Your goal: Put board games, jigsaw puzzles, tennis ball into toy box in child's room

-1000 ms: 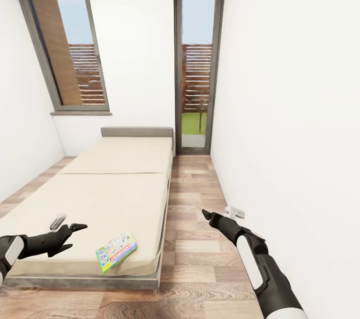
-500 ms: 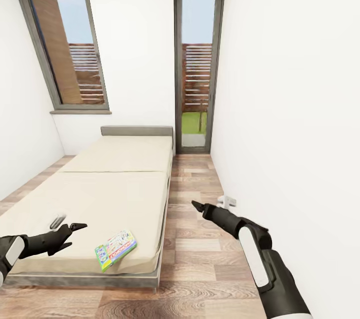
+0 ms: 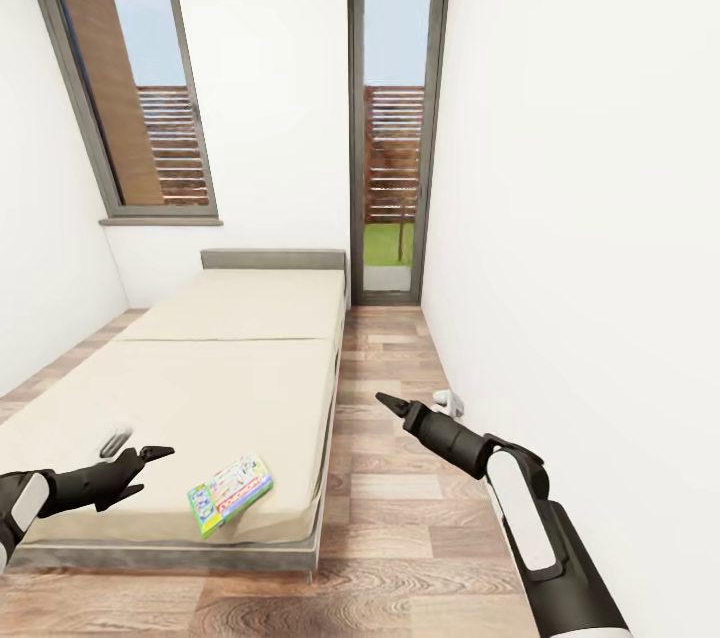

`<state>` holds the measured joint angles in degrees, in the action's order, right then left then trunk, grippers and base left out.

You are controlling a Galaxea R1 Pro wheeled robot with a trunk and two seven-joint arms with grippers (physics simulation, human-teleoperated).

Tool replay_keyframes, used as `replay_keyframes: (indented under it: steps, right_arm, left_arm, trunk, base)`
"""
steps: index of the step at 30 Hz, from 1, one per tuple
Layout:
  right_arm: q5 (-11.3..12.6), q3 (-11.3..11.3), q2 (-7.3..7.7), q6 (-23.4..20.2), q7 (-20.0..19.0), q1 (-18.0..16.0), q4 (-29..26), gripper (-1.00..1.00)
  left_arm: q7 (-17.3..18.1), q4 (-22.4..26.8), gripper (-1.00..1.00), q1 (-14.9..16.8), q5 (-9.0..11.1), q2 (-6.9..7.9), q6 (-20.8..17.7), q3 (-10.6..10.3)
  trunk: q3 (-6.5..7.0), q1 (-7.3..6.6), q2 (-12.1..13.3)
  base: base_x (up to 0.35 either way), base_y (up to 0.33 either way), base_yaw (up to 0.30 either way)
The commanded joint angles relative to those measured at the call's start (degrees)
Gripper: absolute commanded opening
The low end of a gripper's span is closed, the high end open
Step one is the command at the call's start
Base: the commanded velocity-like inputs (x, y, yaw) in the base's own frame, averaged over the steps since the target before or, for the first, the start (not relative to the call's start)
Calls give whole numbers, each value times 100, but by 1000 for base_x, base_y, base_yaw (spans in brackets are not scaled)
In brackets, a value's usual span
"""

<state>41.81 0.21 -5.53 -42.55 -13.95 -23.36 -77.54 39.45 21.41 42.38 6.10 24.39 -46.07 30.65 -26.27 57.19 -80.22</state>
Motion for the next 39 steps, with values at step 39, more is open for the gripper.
replay_keyframes:
  steps: [39]
  right_arm:
    - [29, 49, -78, 34, 17, -2, 20, 100]
  left_arm:
    - [35, -14, 100, 2, 145, 190, -332, 340]
  trunk:
    - [-707, 857, -1569]
  base:
    - [0, 0, 0]
